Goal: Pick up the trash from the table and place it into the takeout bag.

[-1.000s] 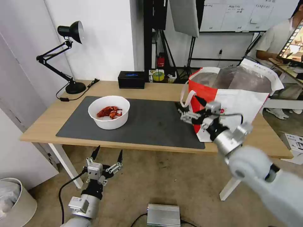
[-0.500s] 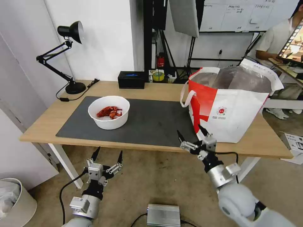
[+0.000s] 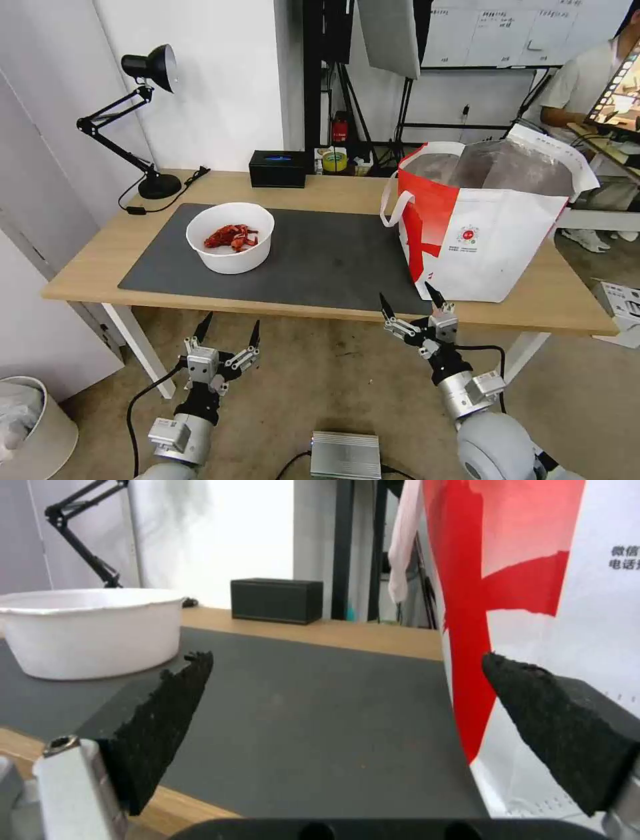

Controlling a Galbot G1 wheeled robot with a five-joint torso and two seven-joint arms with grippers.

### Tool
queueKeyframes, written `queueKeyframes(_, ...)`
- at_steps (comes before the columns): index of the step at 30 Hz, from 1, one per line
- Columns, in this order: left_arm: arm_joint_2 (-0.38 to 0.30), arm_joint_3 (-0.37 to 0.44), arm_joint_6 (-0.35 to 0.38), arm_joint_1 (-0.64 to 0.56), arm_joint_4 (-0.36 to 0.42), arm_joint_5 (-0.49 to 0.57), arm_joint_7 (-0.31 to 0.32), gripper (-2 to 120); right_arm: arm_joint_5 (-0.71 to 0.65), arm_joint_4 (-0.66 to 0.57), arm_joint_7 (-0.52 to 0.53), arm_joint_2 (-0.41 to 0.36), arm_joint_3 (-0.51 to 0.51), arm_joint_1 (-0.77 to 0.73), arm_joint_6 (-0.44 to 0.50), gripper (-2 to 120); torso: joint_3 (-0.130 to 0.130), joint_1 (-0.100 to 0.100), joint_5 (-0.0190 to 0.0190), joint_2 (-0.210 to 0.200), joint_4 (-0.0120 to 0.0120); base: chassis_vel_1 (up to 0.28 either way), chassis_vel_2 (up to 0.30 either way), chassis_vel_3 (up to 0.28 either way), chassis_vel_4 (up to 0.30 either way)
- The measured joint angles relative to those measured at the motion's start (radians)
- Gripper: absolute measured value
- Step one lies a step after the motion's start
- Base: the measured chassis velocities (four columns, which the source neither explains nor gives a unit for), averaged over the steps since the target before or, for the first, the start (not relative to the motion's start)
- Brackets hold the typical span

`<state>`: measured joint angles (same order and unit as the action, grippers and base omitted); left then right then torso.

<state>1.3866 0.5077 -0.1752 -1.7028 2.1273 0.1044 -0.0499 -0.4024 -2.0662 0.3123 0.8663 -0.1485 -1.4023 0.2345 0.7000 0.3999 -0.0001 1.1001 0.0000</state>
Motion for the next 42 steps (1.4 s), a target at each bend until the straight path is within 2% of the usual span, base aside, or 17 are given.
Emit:
queueKeyframes(17,-0.012,0.021,0.004,0.014,0.001,0.021,0.006,100,-0.005,-0.003,0.0,-0.003,-0.002,0.001,-0.009,100,0.0,0.0,0.0,0.0,0.0,0.0,0.0,0.0,0.0)
queueKeyframes(21,-0.061,0.069,0.058,0.05,0.039,0.092,0.038,100,-0.005,-0.003,0.0,-0.003,-0.002,0.001,-0.009,100,0.0,0.0,-0.0001,0.0,0.0001,0.0,0.0,0.0,0.0)
queueKeyframes(24,-0.181,0.125,0.17,0.099,0.091,0.272,0.129,100,-0.006,-0.003,0.0,-0.004,-0.002,0.002,-0.01,100,0.0,0.0,-0.0002,0.0,0.0,0.0,0.0,0.0,0.0)
queueKeyframes(25,-0.181,0.125,0.17,0.099,0.091,0.272,0.129,100,-0.006,-0.003,0.0,-0.004,-0.002,0.002,-0.01,100,0.0,0.0,-0.0002,0.0,0.0,0.0,0.0,0.0,0.0)
queueKeyframes(28,-0.327,0.188,0.26,0.154,0.109,0.472,0.221,100,-0.006,-0.004,-0.001,-0.004,-0.002,0.002,-0.01,100,0.0,0.0,-0.0003,0.0,0.0001,0.0,0.0,0.0,0.0)
queueKeyframes(29,-0.327,0.188,0.26,0.154,0.109,0.472,0.221,100,-0.006,-0.004,-0.001,-0.004,-0.002,0.002,-0.01,100,0.0,0.0,-0.0003,0.0,0.0001,0.0,0.0,0.0,0.0)
queueKeyframes(30,-0.381,0.205,0.291,0.177,0.11,0.547,0.246,100,-0.006,-0.004,-0.001,-0.004,-0.002,0.002,-0.01,100,0.0,0.0,-0.0005,0.0,0.0002,0.0,0.0,0.0,0.0)
queueKeyframes(31,-0.466,0.235,0.351,0.218,0.108,0.683,0.275,100,-0.006,-0.004,-0.001,-0.004,-0.002,0.002,-0.01,100,0.0,0.0,-0.0002,0.0,0.0001,0.0,0.0,0.0,0.0)
queueKeyframes(32,-0.466,0.235,0.351,0.218,0.108,0.683,0.275,100,-0.006,-0.004,-0.001,-0.004,-0.002,0.002,-0.01,100,0.0,0.0,-0.0002,0.0,0.0001,0.0,0.0,0.0,0.0)
queueKeyframes(33,-0.516,0.242,0.39,0.249,0.097,0.779,0.289,100,-0.006,-0.004,-0.001,-0.004,-0.002,0.002,-0.01,100,0.0,0.0,0.0001,0.0,0.0001,0.0,0.0,0.0,0.0)
queueKeyframes(35,-0.62,0.234,0.461,0.346,0.04,0.982,0.33,100,-0.007,-0.004,-0.001,-0.004,-0.002,0.002,-0.01,100,0.0,0.0,-0.0001,0.0,-0.0002,0.0,0.0,0.0,0.0)
queueKeyframes(36,-0.62,0.234,0.461,0.346,0.04,0.982,0.33,100,-0.007,-0.004,-0.001,-0.004,-0.002,0.002,-0.01,100,0.0,0.0,-0.0001,0.0,-0.0002,0.0,0.0,0.0,0.0)
queueKeyframes(39,-0.714,0.16,0.537,0.499,-0.058,1.19,0.379,100,-0.007,-0.004,-0.001,-0.004,-0.001,0.002,-0.01,100,0.0,0.0,-0.0003,0.0,0.0002,0.0,0.0,0.0,0.0)
queueKeyframes(41,-0.729,0.139,0.555,0.534,-0.079,1.219,0.388,100,-0.007,-0.004,-0.001,-0.004,-0.001,0.002,-0.01,100,0.0,0.0,-0.0003,0.0,0.0001,0.0,0.0,0.0,0.0)
queueKeyframes(42,-0.754,0.086,0.585,0.607,-0.121,1.267,0.408,100,-0.007,-0.004,-0.001,-0.004,-0.001,0.002,-0.011,100,0.0,0.0,0.0002,0.0,-0.0001,0.0,0.0,0.0,0.0)
